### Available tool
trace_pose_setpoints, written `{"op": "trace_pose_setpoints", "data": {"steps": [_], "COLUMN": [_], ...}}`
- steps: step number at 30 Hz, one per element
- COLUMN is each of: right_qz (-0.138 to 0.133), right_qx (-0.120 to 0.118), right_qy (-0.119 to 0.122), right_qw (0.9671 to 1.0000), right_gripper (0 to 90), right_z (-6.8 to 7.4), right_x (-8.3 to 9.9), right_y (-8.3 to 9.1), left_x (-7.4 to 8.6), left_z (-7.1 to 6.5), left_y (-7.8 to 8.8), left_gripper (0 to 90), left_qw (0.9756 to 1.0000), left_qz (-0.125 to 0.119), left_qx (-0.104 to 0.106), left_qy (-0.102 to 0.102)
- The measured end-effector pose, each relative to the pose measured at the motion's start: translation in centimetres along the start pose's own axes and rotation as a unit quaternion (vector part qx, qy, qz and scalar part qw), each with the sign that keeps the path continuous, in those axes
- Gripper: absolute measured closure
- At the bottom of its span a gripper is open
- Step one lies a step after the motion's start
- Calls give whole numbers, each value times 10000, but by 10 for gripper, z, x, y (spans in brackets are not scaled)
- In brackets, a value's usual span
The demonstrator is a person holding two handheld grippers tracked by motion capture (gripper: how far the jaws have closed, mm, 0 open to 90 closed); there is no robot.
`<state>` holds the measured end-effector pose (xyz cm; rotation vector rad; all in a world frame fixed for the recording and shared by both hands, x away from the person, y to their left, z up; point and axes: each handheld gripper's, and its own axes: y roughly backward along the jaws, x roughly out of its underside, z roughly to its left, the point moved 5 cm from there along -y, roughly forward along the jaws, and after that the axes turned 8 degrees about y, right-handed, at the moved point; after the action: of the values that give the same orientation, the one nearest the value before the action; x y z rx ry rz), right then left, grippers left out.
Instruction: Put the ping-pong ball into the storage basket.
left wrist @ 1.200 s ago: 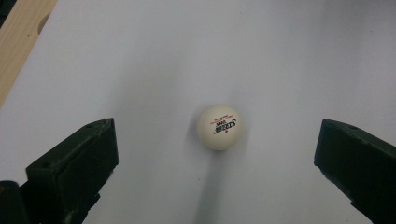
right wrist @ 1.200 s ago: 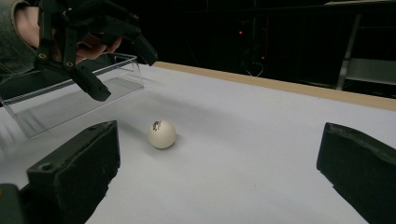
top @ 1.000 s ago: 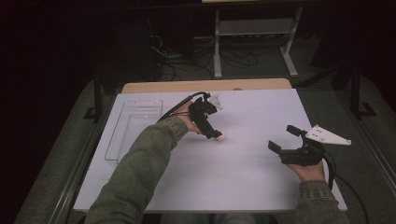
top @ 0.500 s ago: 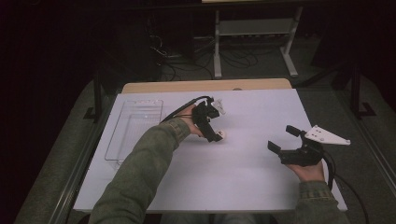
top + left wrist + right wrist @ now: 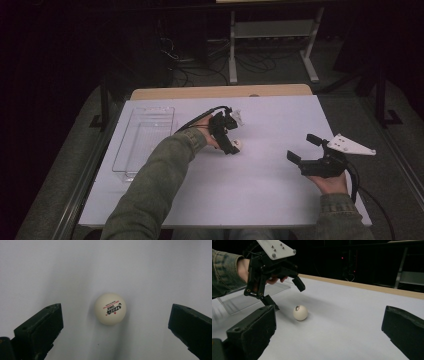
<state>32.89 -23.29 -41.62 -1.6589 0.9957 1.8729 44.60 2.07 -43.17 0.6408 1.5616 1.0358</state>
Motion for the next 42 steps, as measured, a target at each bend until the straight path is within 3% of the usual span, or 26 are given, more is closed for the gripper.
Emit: {"op": "trace_pose_setpoints", "data": {"steps": [14, 17, 22, 31, 36, 42], "right_qz": [-7, -178, -216, -180, -193, -191], "right_qx": [9, -26, 5, -58, -50, -61], "right_qy": [-33, -217, -292, -266, -279, -279], "right_qw": [10000, 9996, 9993, 9995, 9994, 9994], "right_gripper": [0, 0, 0, 0, 0, 0], "right_z": [-1, -4, -6, -4, -5, -5], "right_x": [0, -2, -2, -1, -1, -1], "right_y": [0, 2, 4, 1, 1, 1], "left_x": [5, 3, 6, 9, 9, 7], "left_z": [7, 9, 10, 7, 7, 7], "left_y": [-13, -13, -16, -23, -27, -27], "left_gripper": [0, 0, 0, 67, 205, 265], "left_qw": [10000, 9999, 9999, 9992, 9986, 9987], "left_qz": [41, -2, 119, 379, 454, 426], "left_qx": [89, 85, 37, 132, 246, 193], "left_qy": [4, 110, 51, -79, -100, -178]}}
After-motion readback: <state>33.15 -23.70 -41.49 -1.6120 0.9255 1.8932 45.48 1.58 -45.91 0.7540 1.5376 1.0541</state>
